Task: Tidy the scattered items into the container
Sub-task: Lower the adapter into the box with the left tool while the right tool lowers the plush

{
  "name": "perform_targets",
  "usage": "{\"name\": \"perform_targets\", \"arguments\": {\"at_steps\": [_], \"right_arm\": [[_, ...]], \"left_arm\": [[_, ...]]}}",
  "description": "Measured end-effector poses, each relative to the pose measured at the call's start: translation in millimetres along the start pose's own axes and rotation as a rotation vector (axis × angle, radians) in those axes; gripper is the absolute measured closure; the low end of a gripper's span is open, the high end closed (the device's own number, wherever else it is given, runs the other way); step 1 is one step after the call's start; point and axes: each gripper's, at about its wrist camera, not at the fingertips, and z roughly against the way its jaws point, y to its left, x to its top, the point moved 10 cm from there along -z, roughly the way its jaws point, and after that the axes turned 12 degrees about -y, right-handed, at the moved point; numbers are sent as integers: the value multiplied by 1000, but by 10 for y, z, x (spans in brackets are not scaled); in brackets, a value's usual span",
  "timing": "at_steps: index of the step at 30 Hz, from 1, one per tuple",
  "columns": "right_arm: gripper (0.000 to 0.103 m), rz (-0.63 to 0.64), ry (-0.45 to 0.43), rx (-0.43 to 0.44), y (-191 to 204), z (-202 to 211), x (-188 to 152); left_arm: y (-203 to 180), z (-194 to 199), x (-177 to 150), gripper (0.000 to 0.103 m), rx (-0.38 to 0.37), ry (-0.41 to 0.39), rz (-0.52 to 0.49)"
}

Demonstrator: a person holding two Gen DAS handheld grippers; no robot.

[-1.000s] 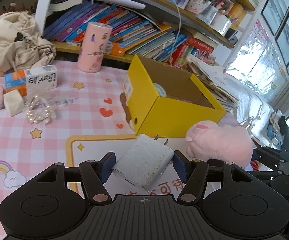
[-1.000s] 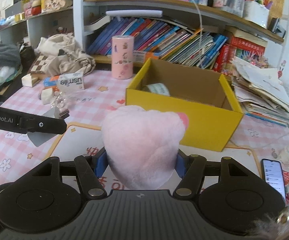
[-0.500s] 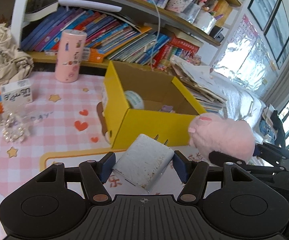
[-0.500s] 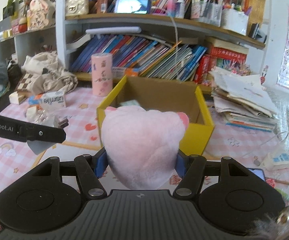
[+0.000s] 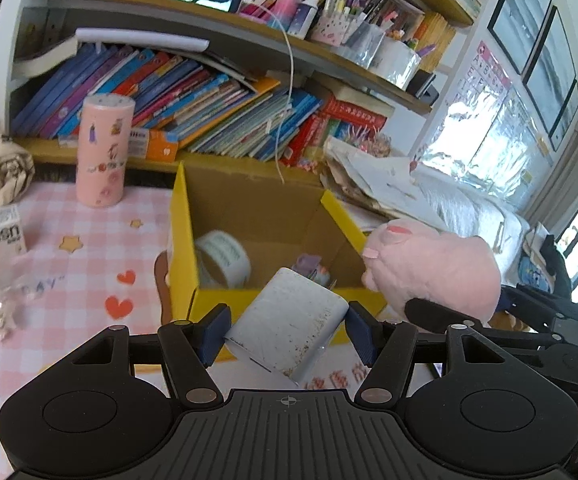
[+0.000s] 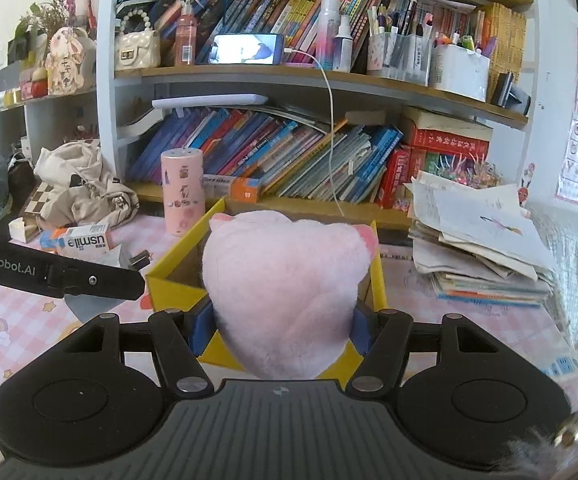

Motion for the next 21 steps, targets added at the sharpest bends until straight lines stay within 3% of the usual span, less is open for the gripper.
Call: {"name": "perform_targets", "arguments": {"at_steps": [10, 21], "right_arm": [[41, 15, -5, 69, -280, -454, 92], [41, 30, 39, 142, -439, -995, 43]], "left_arm": [[-89, -366, 187, 41, 50, -35, -12], [-77, -752, 183, 41, 107, -4, -23]]}}
